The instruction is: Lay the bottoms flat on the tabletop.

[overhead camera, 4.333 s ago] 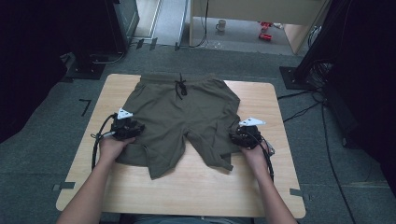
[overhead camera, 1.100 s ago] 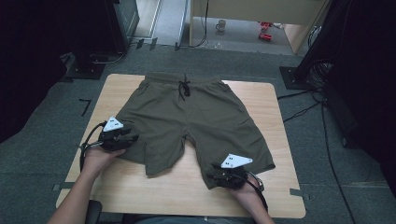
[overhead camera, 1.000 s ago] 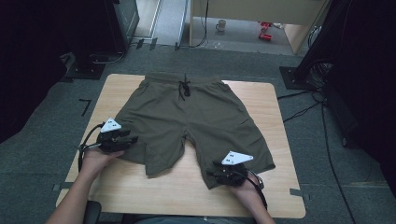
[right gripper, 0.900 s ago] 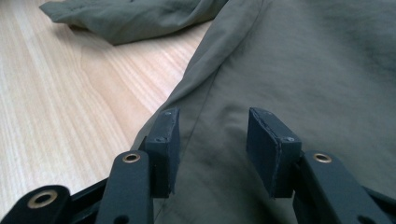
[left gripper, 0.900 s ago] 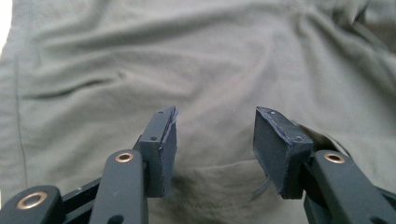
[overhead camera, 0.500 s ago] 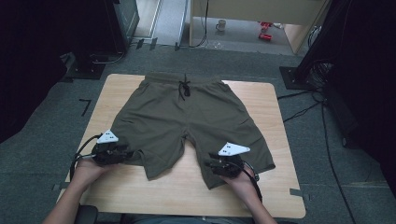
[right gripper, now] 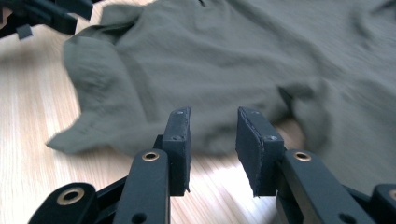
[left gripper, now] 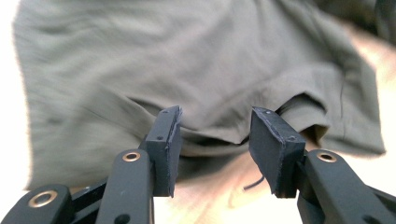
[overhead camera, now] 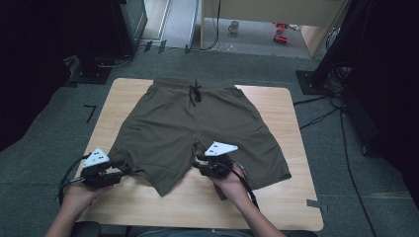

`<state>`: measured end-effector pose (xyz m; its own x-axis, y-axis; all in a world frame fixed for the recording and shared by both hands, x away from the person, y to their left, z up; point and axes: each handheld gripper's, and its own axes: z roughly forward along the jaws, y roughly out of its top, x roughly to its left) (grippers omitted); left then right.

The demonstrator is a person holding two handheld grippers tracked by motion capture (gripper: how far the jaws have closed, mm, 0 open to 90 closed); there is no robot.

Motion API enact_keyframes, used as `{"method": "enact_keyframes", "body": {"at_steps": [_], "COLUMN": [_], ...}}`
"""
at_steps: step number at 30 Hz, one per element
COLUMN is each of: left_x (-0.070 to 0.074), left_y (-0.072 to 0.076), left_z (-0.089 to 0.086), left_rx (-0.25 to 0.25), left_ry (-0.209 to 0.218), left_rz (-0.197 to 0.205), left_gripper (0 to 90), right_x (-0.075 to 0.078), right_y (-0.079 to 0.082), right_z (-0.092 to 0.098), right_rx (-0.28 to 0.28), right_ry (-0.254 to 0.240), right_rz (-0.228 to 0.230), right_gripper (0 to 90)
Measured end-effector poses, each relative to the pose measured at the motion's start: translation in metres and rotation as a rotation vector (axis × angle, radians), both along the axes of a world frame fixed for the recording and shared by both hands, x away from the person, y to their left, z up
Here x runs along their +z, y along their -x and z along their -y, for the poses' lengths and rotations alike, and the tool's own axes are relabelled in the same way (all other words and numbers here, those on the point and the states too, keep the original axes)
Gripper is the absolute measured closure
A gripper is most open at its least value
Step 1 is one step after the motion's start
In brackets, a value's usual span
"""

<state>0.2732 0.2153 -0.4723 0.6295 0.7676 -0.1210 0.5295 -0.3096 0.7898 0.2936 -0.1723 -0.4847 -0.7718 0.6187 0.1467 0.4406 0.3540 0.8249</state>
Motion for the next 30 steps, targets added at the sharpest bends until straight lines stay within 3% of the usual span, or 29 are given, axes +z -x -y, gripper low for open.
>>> {"method": "enact_keyframes", "body": {"at_steps": [3, 8, 13, 18, 20, 24, 30], "left_x": [0.004, 0.002, -0.009, -0.024, -0.029, -0.030, -0.032], "left_y": [-0.011, -0.041, -0.071, -0.090, -0.091, -0.085, -0.058], "left_z": [-0.008, -0.020, -0.029, -0.031, -0.032, -0.035, -0.036], "left_rx": [0.053, 0.115, 0.169, 0.179, 0.172, 0.123, 0.029], "left_ry": [0.017, -0.022, -0.059, -0.107, -0.118, -0.100, -0.110], "left_rz": [0.002, -0.028, -0.065, -0.100, -0.119, -0.133, -0.113], "left_gripper": [55.2, 70.7, 79.2, 83.1, 84.2, 84.1, 78.0], "right_x": [-0.001, -0.009, -0.019, -0.025, -0.028, -0.034, -0.034], "right_y": [-0.007, -0.022, -0.034, -0.036, -0.036, -0.032, -0.014], "right_z": [-0.015, -0.035, -0.051, -0.070, -0.076, -0.084, -0.088], "right_rx": [0.019, 0.018, 0.014, 0.031, 0.037, 0.070, 0.139], "right_ry": [0.001, 0.009, 0.018, 0.046, 0.058, 0.069, 0.083], "right_rz": [-0.014, -0.028, -0.051, -0.049, -0.060, -0.087, -0.088], "right_gripper": [67.6, 71.0, 71.3, 73.2, 73.9, 72.4, 66.2]}}
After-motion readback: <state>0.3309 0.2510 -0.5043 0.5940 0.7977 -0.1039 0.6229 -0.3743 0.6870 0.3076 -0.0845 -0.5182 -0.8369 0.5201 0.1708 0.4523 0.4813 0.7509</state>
